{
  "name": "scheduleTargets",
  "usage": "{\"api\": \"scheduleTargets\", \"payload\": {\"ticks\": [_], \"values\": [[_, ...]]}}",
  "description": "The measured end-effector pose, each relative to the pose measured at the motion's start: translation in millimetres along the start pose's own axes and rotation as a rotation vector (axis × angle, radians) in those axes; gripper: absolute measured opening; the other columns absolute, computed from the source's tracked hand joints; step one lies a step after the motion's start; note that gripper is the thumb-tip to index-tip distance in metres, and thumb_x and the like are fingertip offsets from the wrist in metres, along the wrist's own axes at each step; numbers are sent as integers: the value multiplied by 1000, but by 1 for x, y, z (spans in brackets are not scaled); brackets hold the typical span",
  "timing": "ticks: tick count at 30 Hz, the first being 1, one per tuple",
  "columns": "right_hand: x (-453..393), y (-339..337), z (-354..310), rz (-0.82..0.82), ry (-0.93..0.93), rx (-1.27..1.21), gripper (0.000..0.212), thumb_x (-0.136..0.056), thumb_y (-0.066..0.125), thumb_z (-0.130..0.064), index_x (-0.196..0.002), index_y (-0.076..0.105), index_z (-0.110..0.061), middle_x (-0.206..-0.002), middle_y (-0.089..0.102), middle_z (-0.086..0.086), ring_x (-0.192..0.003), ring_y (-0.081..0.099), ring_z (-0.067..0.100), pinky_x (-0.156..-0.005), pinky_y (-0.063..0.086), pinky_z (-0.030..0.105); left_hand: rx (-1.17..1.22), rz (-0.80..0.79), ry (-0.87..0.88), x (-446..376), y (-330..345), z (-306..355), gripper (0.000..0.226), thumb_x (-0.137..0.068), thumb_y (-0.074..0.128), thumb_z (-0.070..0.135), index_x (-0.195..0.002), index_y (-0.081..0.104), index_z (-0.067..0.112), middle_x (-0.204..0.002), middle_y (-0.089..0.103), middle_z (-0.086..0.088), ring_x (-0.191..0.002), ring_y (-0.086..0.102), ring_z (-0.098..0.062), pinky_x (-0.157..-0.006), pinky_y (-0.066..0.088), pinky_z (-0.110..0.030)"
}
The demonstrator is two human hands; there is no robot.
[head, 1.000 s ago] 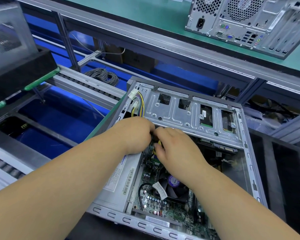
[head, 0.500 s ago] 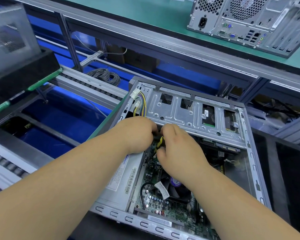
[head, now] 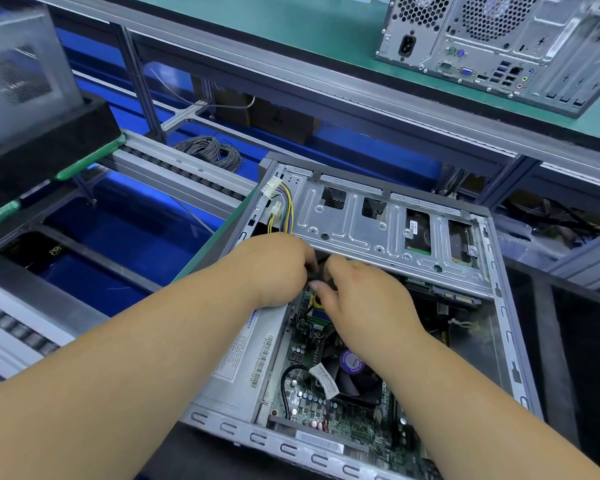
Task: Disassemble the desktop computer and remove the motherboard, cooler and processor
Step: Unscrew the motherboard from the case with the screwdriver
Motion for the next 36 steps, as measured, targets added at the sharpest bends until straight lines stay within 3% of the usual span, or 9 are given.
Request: {"api": "scheduleTargets", "payload": {"ticks": [4,7,9,11,14,19,25,30,36], "values": [[-1,-1,0,-44,-72,-174,16,-91,52,-26,-101,43,-17,-96,46,-2,-90,44,22,-67,25,33,-5,8,6,0,0,0,33,-86,44,9,-103,66,26,-94,68,0,-87,62,-22,-75,54,-36],[0,-2,1,1,-40,-64,21,-93,46,-38,-92,33,-21,-85,40,-5,-79,43,22,-62,21,34,-17,11,8,0,0,0,34,-86,45,10,-106,66,27,-96,68,0,-88,63,-22,-77,55,-38],[1,-2,2,18,-16,17,27,-96,41,-49,-92,35,-23,-81,47,-4,-74,45,24,-59,23,34,-9,8,10,0,0,0,34,-85,46,11,-105,67,29,-96,68,1,-88,63,-22,-78,55,-39],[0,-1,1,-27,-47,-32,25,-97,44,-44,-101,45,-19,-94,57,-1,-85,52,26,-62,30,35,6,12,11,0,0,0,32,-85,47,10,-100,67,29,-94,68,1,-86,62,-22,-76,55,-38],[-1,-3,1,-66,-105,-187,24,-90,51,-25,-111,49,-14,-106,53,1,-98,48,25,-73,36,36,0,20,7,0,1,0,29,-84,44,9,-96,65,25,-88,67,-1,-81,62,-22,-71,54,-36],[0,-4,3,-5,-69,-2,26,-96,40,-50,-99,39,-24,-88,55,-4,-81,53,26,-59,25,34,23,10,6,0,1,0,32,-85,47,10,-102,67,28,-90,67,0,-81,62,-21,-74,55,-39],[0,-3,3,-71,-87,-182,26,-87,52,-21,-112,48,-17,-106,50,-1,-92,46,23,-64,31,34,21,25,8,1,1,-1,30,-84,44,9,-95,65,27,-87,67,0,-81,62,-22,-74,55,-39],[-1,-4,4,-79,-112,-195,25,-95,53,-29,-116,48,-17,-110,49,-2,-94,47,21,-71,40,36,8,17,13,0,0,0,26,-85,45,9,-84,58,32,-86,66,0,-80,61,-22,-71,53,-35],[-2,-5,6,-26,-105,-205,15,-95,55,-25,-102,47,-15,-98,47,-2,-77,39,20,-61,30,35,27,16,21,1,-1,1,29,-85,46,11,-79,53,38,-87,67,2,-82,62,-21,-73,54,-36]]}}
Point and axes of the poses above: each hand's wrist, its own x-axis away from the middle knuckle, its own y-axis out of the palm, z = x × y, the point moved 1 cm from there along -x, towards the middle knuckle
